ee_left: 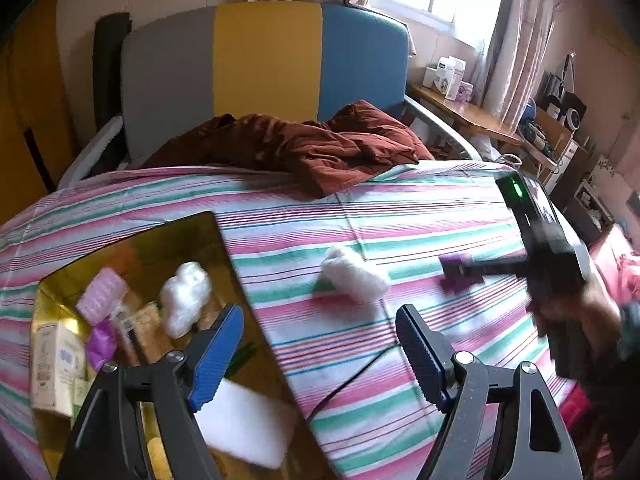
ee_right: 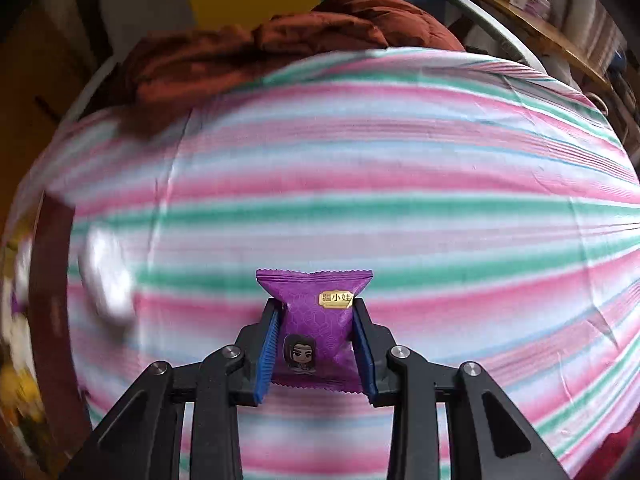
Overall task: Organize objects
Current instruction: 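Grasp the purple packet with right tool while left tool grasps the white ball, then carry the white ball and purple packet into the gold tray and release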
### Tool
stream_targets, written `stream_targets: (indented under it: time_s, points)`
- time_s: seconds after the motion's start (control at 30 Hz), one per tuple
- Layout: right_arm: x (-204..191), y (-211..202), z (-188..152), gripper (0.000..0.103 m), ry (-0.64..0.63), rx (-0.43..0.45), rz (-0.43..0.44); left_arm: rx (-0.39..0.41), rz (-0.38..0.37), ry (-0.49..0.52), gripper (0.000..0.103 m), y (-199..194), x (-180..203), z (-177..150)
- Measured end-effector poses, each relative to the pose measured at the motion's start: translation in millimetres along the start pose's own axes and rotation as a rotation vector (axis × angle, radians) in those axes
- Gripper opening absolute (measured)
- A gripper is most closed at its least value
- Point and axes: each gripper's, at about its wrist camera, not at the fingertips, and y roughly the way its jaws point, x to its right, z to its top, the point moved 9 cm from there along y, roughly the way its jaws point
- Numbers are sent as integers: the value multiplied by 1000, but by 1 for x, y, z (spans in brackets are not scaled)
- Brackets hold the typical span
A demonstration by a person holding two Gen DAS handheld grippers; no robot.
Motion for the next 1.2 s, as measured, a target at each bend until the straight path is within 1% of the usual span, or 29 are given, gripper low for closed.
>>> stream_targets:
  time_s: [0.1,0.2,0.33,0.43,0.5,0.63,0.67,0.7,0.73,0.77,0.8,0.83,0.9,1.03,1.2]
  points:
    - [-1,-4,-12,34,-17,22,-2,-37,-22,-18,77,16,14,9]
    - [-4,-4,-16,34,-34,35,-3,-52,-3,-1,75,35,27,21]
    - [-4,-4,-18,34,-35,37,13,-96,28,-17,75,64,36,28]
    - [-2,-4,-17,34,-24,33,27,-159,43,-57,75,92,37,26]
    - [-5,-3,-14,34,-27,32,26,-192,81,-77,74,109,34,23]
    - [-1,-2,-9,34,-31,26,31,-235,118,-102,73,133,27,14]
    - [2,-2,-9,34,-31,25,33,-251,123,-108,68,138,25,11]
    - [2,-2,-7,34,-35,26,33,-274,108,-121,53,144,24,6]
    - [2,-1,-5,34,-39,24,35,-287,102,-123,47,147,24,3]
    - [3,-1,-4,34,-44,25,35,-264,117,-101,44,145,24,4]
    - [3,-2,-3,34,-48,28,38,-253,98,-78,40,143,29,4]
    - [2,-2,-3,33,-50,30,41,-255,80,-71,39,142,32,3]
    - [3,-3,-2,33,-57,38,55,-231,71,-55,36,133,35,2]
    - [2,-14,-6,33,-72,64,93,-154,54,6,36,101,45,1]
    - [2,-17,-5,33,-93,79,119,-30,48,61,36,43,53,7]
